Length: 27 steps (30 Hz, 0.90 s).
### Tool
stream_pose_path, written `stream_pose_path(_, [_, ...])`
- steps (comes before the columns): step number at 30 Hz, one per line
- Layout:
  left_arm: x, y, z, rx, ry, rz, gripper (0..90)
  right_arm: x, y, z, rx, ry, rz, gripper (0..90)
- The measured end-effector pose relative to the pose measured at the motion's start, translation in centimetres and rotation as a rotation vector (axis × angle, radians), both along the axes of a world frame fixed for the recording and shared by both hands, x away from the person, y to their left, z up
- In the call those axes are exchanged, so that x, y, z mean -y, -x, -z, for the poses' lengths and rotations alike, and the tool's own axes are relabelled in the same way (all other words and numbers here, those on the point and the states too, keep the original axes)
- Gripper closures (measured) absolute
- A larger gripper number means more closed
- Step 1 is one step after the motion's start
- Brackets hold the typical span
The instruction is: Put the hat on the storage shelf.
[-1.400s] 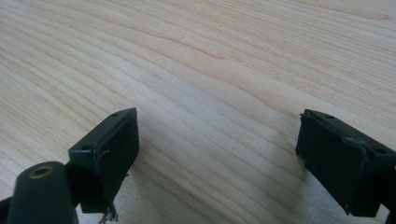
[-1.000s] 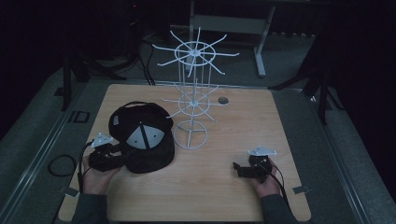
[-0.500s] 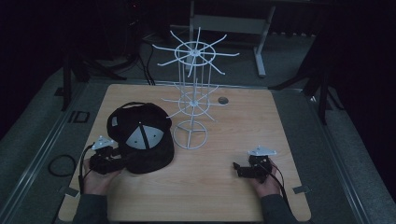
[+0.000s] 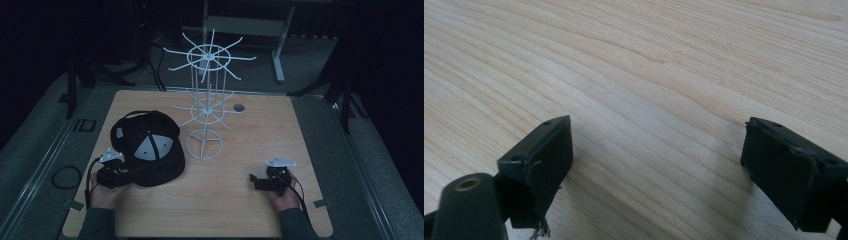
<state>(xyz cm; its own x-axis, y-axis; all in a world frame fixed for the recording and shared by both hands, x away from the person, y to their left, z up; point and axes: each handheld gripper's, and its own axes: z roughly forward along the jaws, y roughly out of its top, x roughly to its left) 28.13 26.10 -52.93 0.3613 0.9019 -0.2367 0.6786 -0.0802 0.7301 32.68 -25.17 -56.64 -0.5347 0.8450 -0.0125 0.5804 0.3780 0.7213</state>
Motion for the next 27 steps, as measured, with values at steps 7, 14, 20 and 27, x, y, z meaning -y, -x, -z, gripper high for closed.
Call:
stream_pose_path(7, [0.3, 0.0, 0.5, -0.014, -0.003, 0.008, 32.8, 0.0, 0.0, 0.0, 0.0, 0.0, 0.0, 13.1])
stream_pose_path(14, [0.6, 0.0, 1.0, -0.031, -0.012, 0.021, 33.5, 0.0, 0.0, 0.0, 0.0, 0.0, 0.0, 13.1])
stream_pose_path(20, [1.0, -0.1, 1.5, -0.051, -0.034, 0.03, 35.2, 0.0, 0.0, 0.0, 0.0, -0.001, 0.0, 13.1])
stream_pose_path(27, [1.7, -0.4, 2.1, -0.074, -0.054, 0.057, 37.4, 0.0, 0.0, 0.0, 0.0, 0.0, 0.0, 13.2])
